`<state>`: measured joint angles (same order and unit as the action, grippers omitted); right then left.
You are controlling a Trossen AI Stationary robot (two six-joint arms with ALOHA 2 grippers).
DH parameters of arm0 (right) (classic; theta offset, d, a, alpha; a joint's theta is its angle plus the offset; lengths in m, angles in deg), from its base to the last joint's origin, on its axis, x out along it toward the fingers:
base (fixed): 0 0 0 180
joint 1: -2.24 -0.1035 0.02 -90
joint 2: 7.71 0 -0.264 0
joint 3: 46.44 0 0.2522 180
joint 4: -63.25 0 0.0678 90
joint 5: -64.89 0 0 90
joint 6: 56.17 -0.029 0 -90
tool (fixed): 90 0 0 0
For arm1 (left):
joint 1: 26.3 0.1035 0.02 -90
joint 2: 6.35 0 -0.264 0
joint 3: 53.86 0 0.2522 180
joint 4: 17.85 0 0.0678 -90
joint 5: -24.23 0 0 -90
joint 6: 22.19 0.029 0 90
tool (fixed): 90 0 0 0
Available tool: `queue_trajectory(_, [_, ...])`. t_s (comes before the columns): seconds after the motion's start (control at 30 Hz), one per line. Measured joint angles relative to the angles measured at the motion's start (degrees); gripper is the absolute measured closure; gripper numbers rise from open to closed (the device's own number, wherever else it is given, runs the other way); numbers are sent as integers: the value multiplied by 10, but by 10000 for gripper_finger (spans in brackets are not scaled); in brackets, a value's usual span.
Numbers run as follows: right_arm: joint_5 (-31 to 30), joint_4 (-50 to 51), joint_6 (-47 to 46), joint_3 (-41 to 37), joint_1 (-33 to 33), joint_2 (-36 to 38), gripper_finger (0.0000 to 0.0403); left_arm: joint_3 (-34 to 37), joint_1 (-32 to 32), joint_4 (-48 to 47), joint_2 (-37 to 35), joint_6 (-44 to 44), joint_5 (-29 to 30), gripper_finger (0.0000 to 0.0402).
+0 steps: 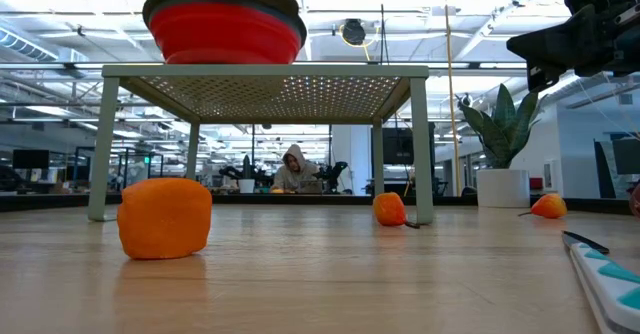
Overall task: Pick & Place Fruit
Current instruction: Put the orange pear into the red strainer bowl on the shelf
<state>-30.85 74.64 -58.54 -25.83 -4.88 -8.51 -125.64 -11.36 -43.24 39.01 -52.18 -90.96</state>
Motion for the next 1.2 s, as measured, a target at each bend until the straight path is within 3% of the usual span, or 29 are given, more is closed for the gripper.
queue_trajectory(0.4, [0, 0, 0, 0, 0, 0, 403, 0, -66, 21, 0, 53, -3, 298])
queue_trajectory(0.5, [0, 0, 0, 0, 0, 0, 403, 0, -69, 11, 0, 7, 47, 298])
queue_trajectory(0.7, [0, 0, 0, 0, 0, 0, 403, 0, -84, -98, 29, -87, 152, 298])
queue_trajectory(1.0, [0, 0, 0, 0, 0, 0, 403, -12, -106, -145, 140, -123, 164, 298])
queue_trajectory(1.2, [0, 1, 0, 0, 0, 0, 403, -98, -106, -283, 207, -97, 210, 298])
